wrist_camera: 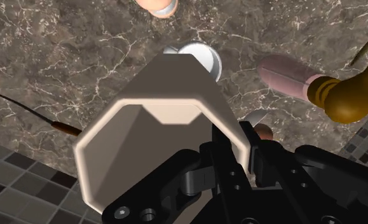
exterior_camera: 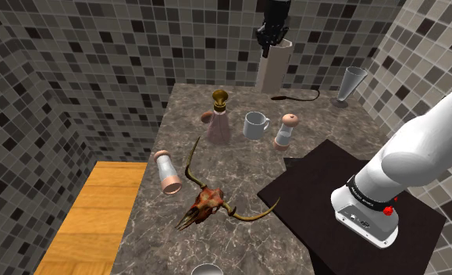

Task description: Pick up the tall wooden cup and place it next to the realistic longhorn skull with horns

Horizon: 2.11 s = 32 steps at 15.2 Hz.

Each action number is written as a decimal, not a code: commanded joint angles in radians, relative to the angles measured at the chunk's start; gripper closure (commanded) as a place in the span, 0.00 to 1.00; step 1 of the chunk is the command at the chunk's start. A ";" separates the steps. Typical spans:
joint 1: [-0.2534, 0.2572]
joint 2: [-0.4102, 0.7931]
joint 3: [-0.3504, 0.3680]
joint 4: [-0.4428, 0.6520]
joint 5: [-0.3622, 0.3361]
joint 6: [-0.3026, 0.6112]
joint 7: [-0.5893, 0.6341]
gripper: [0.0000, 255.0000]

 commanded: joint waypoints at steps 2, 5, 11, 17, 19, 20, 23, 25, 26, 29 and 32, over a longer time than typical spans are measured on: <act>0.031 -0.019 0.040 -0.020 0.006 0.003 0.070 1.00; 0.062 -0.026 0.082 -0.027 0.014 0.004 0.141 1.00; 0.125 -0.014 0.167 -0.012 0.027 0.005 0.286 1.00; 0.188 0.036 0.251 0.045 0.027 0.002 0.435 1.00; 0.210 0.061 0.279 0.073 0.022 -0.001 0.485 1.00; 0.221 0.075 0.292 0.089 0.019 -0.002 0.511 1.00; 0.256 0.124 0.331 0.145 0.005 -0.010 0.588 1.00; 0.281 0.163 0.356 0.189 -0.009 -0.017 0.640 1.00; 0.294 0.184 0.368 0.213 -0.017 -0.021 0.666 1.00; 0.338 0.253 0.400 0.294 -0.047 -0.038 0.744 1.00; 0.388 0.334 0.428 0.392 -0.083 -0.062 0.821 1.00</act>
